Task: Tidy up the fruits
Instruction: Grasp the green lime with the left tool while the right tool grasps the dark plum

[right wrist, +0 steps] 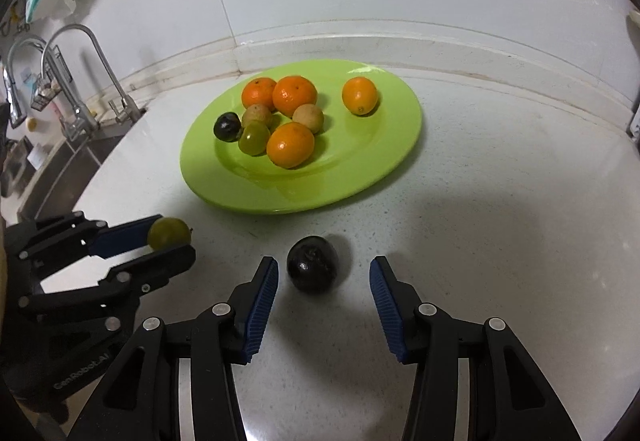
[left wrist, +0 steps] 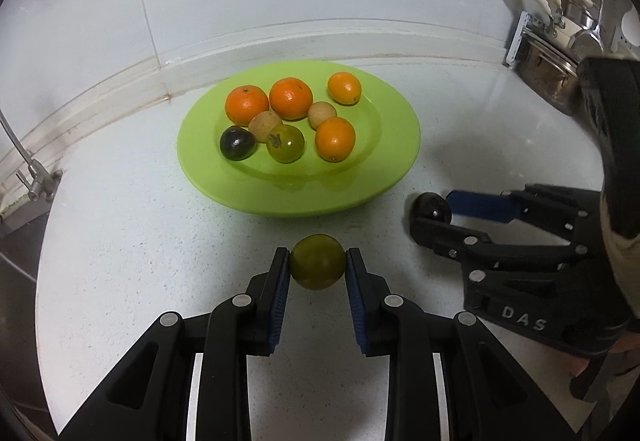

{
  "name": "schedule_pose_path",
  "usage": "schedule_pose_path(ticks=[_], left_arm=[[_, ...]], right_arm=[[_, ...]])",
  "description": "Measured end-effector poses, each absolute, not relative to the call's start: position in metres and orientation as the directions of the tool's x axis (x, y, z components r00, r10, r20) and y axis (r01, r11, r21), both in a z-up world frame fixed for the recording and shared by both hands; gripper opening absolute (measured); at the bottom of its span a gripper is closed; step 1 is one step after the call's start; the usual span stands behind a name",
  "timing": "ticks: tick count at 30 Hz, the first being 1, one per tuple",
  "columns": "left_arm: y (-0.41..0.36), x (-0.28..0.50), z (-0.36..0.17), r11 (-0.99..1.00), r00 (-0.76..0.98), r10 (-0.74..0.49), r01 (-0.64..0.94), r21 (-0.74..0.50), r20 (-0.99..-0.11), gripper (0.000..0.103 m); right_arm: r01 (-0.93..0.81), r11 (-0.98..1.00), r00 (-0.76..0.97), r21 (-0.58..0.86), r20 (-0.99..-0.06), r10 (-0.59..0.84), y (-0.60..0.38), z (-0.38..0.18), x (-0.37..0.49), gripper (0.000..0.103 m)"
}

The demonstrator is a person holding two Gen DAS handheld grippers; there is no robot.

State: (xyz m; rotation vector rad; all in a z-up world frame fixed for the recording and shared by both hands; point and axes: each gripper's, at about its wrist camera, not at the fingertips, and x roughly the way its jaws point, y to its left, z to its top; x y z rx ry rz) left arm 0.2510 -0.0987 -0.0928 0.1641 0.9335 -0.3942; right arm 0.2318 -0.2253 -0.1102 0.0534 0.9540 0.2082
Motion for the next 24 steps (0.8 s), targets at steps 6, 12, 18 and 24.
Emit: schedule_pose_path(ticks=[6, 12, 18, 24], left_arm=[[-0.099, 0.254, -0.092, 0.912, 0.525, -0.272, 0.408, -0.041, -0.807, 0.028], [-0.095, 0.252, -0.089, 0.907, 0.526, -0.286, 0.418, -0.049, -0.801, 0.028], [-0.09, 0.245, -0.08, 0.904, 0.54, -0.299, 0.425, -0.051, -0.787, 0.028], [-0.079, 0.238, -0.066, 0.903, 0.563, -0.315, 0.426, -0.059, -0.764, 0.028]], right_arm=[[-0.155, 0.979, 0.555, 0.136, -0.808, 0.2, -0.221, -0.112, 0.234, 0.032], [-0.147, 0.98, 0.567, 0.136, -0.8, 0.196, -0.219, -0.107, 0.23, 0.029], [-0.131, 0.982, 0.592, 0.135, -0.784, 0.187, -0.218, -0.096, 0.222, 0.029], [-0.123, 0.986, 0.625, 0.115, -0.763, 0.166, -0.215, -0.078, 0.212, 0.029]])
